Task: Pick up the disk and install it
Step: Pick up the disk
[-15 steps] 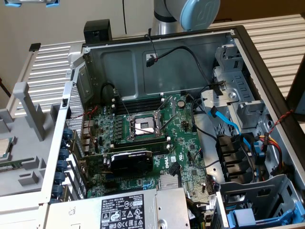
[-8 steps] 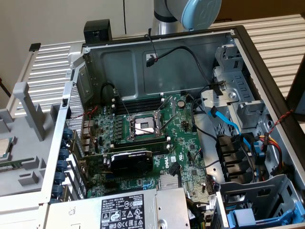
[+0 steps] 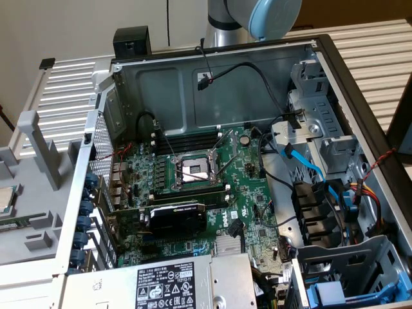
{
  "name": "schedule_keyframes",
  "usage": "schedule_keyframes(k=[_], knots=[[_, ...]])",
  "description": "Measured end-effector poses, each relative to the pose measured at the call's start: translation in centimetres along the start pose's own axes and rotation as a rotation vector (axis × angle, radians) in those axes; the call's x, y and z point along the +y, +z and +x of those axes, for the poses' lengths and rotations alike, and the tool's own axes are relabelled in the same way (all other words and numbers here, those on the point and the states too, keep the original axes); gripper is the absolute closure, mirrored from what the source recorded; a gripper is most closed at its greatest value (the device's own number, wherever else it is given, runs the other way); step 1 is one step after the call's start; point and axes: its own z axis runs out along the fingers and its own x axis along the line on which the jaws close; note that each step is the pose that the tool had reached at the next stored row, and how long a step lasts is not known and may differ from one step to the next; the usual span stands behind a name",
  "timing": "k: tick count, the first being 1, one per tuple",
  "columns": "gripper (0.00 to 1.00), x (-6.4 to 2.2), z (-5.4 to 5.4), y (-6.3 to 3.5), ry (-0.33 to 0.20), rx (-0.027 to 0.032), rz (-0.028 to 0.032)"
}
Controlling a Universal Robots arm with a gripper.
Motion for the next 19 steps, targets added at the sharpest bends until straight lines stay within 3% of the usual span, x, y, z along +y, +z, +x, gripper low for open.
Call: schedule_keyframes(k=[3,11,19], knots=[[0.63,-0.45,0.3,-0.04,0.0,-0.0002,-0.0009],[0.63,-0.51,0.4,-0.05,0.0,-0.0002,-0.0012],[0.63,-0.97,2.3,-0.09,0.0,-0.0002,-0.0011]])
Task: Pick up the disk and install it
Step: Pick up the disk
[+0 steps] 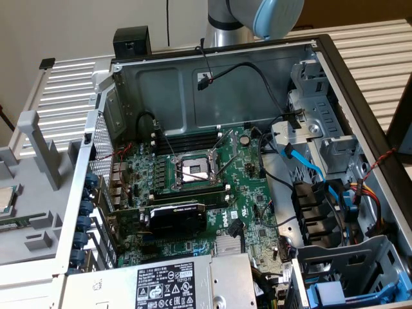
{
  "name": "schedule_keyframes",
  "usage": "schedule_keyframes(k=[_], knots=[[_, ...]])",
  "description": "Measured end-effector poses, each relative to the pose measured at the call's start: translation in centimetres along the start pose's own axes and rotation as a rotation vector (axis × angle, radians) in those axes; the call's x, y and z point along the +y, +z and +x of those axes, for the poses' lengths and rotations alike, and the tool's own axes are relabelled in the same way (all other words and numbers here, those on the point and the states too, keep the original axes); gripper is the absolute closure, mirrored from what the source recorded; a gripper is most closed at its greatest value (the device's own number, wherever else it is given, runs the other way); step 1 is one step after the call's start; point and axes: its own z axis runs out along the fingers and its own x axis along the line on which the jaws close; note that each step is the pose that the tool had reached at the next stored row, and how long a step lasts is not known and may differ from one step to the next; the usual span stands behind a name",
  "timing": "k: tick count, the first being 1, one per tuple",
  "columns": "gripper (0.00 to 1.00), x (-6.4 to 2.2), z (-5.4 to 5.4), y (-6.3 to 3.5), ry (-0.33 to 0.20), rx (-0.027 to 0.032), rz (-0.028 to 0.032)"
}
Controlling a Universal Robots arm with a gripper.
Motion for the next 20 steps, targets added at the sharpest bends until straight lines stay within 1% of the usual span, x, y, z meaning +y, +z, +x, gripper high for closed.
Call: schedule_keyframes(k=[4,7,10,12,13,14,15,18,19,20], knots=[[0.63,-0.45,1.0,-0.03,0.0,0.0,0.0001],[0.63,-1.36,1.6,-0.05,0.0,-0.0005,0.0013],[0.63,-2.45,1.9,-0.08,0.0,-0.0009,0.0057],[0.63,-3.13,2.1,-0.1,0.0,-0.0012,0.0114],[0.63,-3.41,2.2,-0.11,0.0,-0.0014,0.0153],[0.63,-3.69,2.3,-0.12,0.0,-0.0018,0.0212],[0.63,-3.84,2.3,-0.11,-0.001,-0.002,0.0304],[0.63,-4.25,2.5,-0.13,-0.001,-0.0011,0.0608],[0.63,-4.41,2.6,-0.13,-0.001,-0.0011,0.0703],[0.63,-4.59,2.7,-0.14,-0.001,-0.0012,0.0783]])
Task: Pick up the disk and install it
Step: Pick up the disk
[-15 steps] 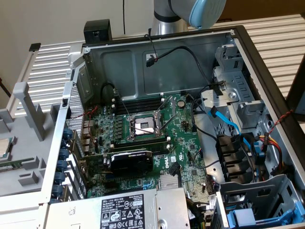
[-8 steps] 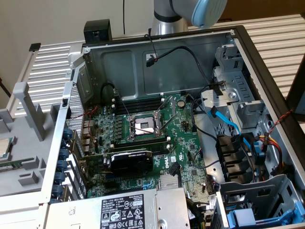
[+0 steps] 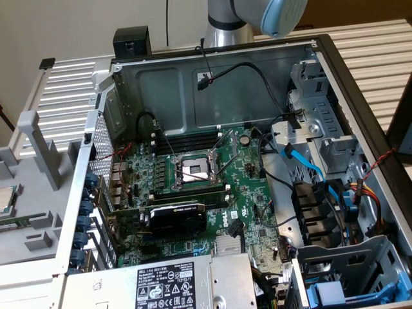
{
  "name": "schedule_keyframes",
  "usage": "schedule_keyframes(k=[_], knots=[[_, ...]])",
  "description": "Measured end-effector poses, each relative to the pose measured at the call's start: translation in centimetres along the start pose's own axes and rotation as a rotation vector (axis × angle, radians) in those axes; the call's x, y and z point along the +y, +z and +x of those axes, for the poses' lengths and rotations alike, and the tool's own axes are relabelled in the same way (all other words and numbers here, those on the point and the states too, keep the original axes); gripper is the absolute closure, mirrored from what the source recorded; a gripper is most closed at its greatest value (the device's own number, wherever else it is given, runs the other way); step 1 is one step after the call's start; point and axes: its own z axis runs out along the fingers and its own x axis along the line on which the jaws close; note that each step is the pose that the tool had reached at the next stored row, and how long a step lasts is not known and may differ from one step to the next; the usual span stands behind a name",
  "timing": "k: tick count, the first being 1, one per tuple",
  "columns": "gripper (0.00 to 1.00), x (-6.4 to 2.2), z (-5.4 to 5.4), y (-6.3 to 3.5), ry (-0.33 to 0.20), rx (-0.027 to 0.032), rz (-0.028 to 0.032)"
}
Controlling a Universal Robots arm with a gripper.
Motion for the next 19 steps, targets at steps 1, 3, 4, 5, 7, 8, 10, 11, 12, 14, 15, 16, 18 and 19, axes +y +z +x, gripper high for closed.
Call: schedule_keyframes(k=[1,3,4,5,7,8,10,11,12,14,15,16,18,19], knots=[[0.63,-0.2,0.1,0.0,0.0,-0.0003,0.0063],[0.63,-0.56,0.3,0.03,0.0,-0.0014,0.0139],[0.63,-0.69,0.4,0.04,0.0,-0.0016,0.0157],[0.63,-0.83,0.5,0.03,0.0,-0.0015,0.0162],[0.63,-1.06,0.8,0.0,0.0,-0.0014,0.017],[0.63,-1.19,0.9,0.0,0.0,-0.0013,0.0175],[0.63,-1.48,1.3,0.0,0.0,-0.0016,0.0185],[0.63,-1.65,1.4,0.0,0.0,-0.0019,0.0188],[0.63,-1.81,1.6,0.0,0.0,-0.0022,0.0191],[0.63,-2.18,2.0,0.01,0.0,-0.0033,0.0195],[0.63,-2.37,2.2,0.01,0.0,-0.0038,0.0199],[0.63,-2.54,2.4,0.01,0.0,-0.0042,0.0202],[0.63,-2.84,2.8,0.02,0.0,-0.0044,0.0215],[0.63,-2.94,2.9,0.02,0.0,-0.0044,0.0225]])
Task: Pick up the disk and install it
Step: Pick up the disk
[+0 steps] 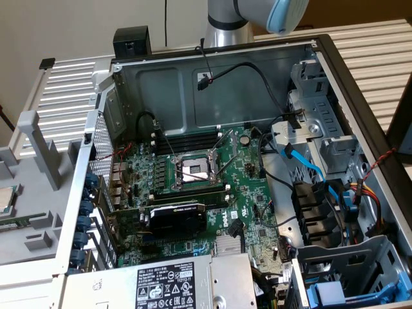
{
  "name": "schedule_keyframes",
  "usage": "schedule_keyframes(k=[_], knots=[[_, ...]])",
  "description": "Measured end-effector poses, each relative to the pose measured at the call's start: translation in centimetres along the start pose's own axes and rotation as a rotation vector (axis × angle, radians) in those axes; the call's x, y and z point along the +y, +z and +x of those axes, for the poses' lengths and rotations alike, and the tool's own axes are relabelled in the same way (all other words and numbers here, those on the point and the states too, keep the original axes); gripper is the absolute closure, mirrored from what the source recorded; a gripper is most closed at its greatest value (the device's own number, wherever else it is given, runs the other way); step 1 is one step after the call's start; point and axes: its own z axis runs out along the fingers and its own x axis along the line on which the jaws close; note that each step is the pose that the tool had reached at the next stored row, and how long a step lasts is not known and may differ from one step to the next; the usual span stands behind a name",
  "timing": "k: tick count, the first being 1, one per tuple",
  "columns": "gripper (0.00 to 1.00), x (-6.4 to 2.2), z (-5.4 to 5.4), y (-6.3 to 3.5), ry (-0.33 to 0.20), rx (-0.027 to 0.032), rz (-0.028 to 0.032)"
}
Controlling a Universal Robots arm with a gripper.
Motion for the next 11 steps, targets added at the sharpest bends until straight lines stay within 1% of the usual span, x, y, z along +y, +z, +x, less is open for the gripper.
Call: schedule_keyframes(k=[11], knots=[[0.63,-1.41,2.2,0.07,0.0,-0.0011,0.0092]])
